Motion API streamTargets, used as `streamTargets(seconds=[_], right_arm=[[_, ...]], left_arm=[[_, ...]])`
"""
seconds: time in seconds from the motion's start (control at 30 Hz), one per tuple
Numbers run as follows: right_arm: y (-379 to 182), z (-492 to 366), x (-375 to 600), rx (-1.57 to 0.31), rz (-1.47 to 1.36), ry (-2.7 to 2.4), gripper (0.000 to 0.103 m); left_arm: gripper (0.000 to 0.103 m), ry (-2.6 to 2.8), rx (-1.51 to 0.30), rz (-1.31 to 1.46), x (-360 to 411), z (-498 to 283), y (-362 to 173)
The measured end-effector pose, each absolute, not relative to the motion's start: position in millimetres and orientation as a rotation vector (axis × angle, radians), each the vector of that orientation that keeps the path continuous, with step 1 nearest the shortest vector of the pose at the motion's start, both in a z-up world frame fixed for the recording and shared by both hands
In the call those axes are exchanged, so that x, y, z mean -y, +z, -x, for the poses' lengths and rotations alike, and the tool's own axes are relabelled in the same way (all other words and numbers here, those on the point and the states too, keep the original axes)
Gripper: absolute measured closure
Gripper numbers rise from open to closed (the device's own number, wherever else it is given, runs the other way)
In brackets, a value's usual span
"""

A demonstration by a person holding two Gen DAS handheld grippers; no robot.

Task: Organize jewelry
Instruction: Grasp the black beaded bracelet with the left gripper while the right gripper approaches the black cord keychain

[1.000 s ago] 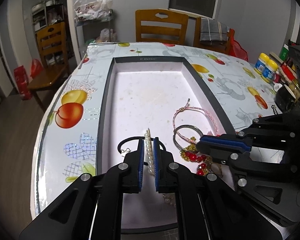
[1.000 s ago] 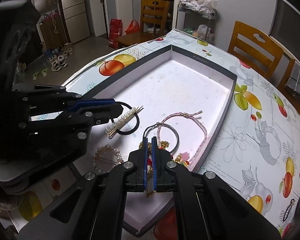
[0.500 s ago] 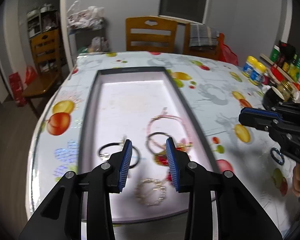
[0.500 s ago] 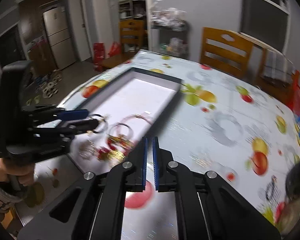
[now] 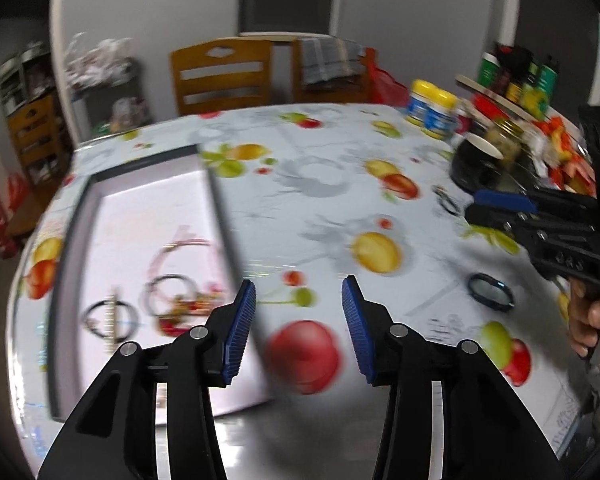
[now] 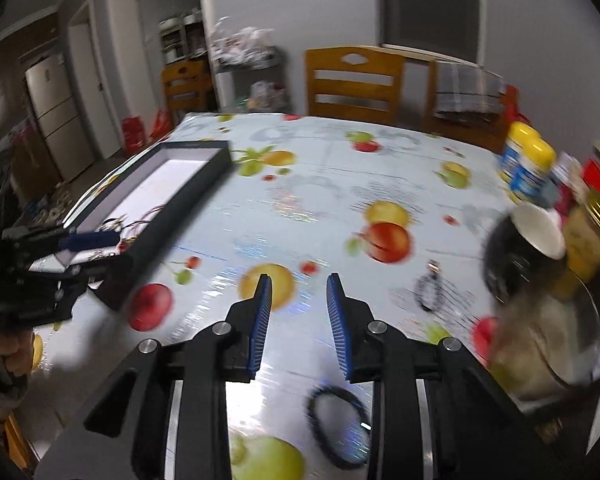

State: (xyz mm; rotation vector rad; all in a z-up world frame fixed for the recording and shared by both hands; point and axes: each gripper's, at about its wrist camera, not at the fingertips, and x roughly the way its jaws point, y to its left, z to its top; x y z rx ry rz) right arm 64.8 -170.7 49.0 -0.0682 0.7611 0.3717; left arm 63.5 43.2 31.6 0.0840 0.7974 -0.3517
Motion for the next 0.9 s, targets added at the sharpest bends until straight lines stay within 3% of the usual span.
streamTargets(seconds=[0.1, 0.2, 0.7, 0.77, 0.9], right_arm=[[45, -59, 193, -0.764, 0.045, 0.337, 0.073], [40, -53, 207, -0.757, 0.027, 0.313, 0.065], [37, -31, 250, -0.715, -0.041, 0.236, 0.063], [37, -31, 250, -0.715, -0.04, 0.238, 0.063], [36, -35, 244, -0.72, -0.031, 0.248, 0.063]], left_arm=[[0.056, -0.42, -0.82, -0.104, -12, -59, 27], [0.056, -0.47, -0.834, -0.132, 16, -55, 21], [0.056, -0.567, -0.93, -0.252, 122, -74, -24], [0.059, -0.552, -0.912, -0.305, 127, -70, -26], [0.08, -0.532, -0.902, -0.315, 117, -71, -26]])
